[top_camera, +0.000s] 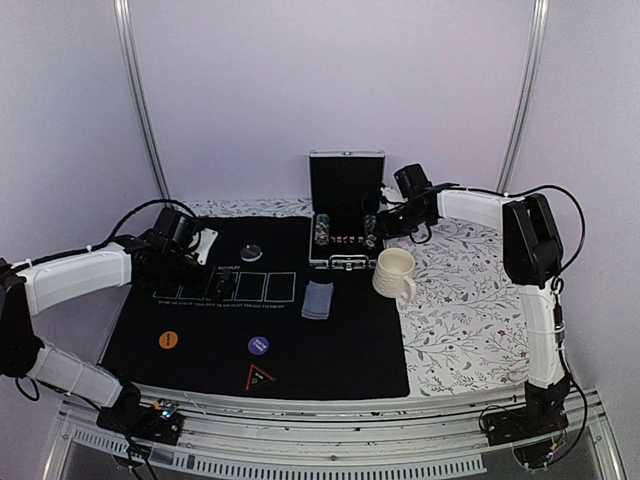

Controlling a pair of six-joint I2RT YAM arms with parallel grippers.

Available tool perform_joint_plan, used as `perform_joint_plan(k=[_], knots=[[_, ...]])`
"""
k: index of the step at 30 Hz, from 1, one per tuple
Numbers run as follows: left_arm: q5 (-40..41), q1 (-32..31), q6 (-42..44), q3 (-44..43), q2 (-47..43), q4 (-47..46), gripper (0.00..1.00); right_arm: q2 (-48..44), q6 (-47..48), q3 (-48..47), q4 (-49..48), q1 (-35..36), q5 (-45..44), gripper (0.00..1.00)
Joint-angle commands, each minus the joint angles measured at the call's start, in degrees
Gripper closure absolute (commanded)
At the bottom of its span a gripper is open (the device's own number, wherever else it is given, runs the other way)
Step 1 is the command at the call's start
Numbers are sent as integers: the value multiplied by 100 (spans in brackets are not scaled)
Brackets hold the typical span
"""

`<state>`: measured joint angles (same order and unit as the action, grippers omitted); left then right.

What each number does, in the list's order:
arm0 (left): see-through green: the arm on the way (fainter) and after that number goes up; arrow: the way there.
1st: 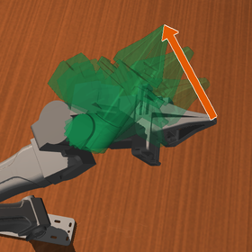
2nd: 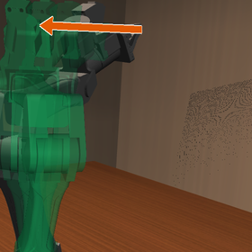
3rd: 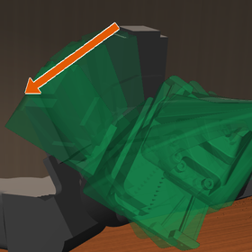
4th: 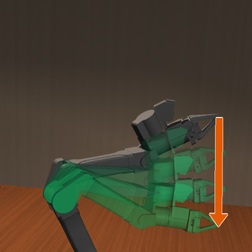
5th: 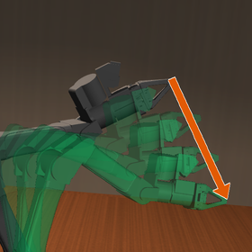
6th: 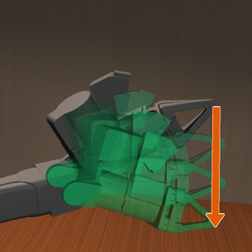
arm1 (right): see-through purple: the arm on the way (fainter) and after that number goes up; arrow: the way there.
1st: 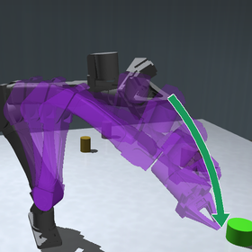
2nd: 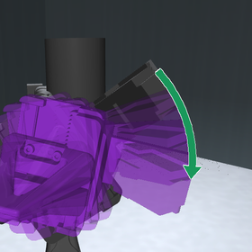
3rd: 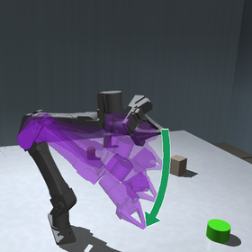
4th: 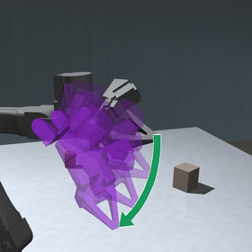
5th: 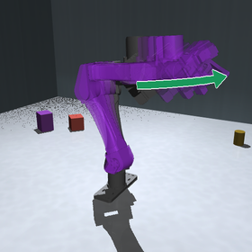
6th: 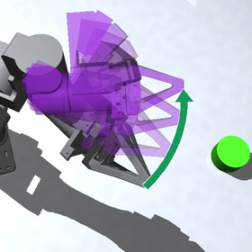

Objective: Distribute texas hold em gaming equipment

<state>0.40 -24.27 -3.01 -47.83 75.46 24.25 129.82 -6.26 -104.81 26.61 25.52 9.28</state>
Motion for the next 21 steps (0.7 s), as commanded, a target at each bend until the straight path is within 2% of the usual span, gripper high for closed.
perform_joint_plan(k=[1, 3, 6, 9, 13, 18, 21], knots=[[-92, 98, -7, 11, -98, -78, 2, -336, 1482, -488, 59, -60, 528, 67], [-87, 106, 2, 10, -81, -78, 2, -339, 2101, -507, -18, -62, 926, 62], [-79, 113, 6, 11, -45, -78, 2, -303, 3191, -497, -78, -119, 1724, 45], [-77, 120, 10, 11, -5, -77, 2, -167, 4115, -655, -186, -168, 1855, 37], [-91, 133, 19, 2, 29, -78, 2, 193, 4922, -1041, -187, -338, 1939, 37], [-59, 155, 28, 11, 42, -83, 2, 635, 5595, -1250, -4, -381, 1801, 46], [-97, 177, 28, 0, 71, -85, 2, 881, 5791, -1608, 258, -381, 1778, 42]])
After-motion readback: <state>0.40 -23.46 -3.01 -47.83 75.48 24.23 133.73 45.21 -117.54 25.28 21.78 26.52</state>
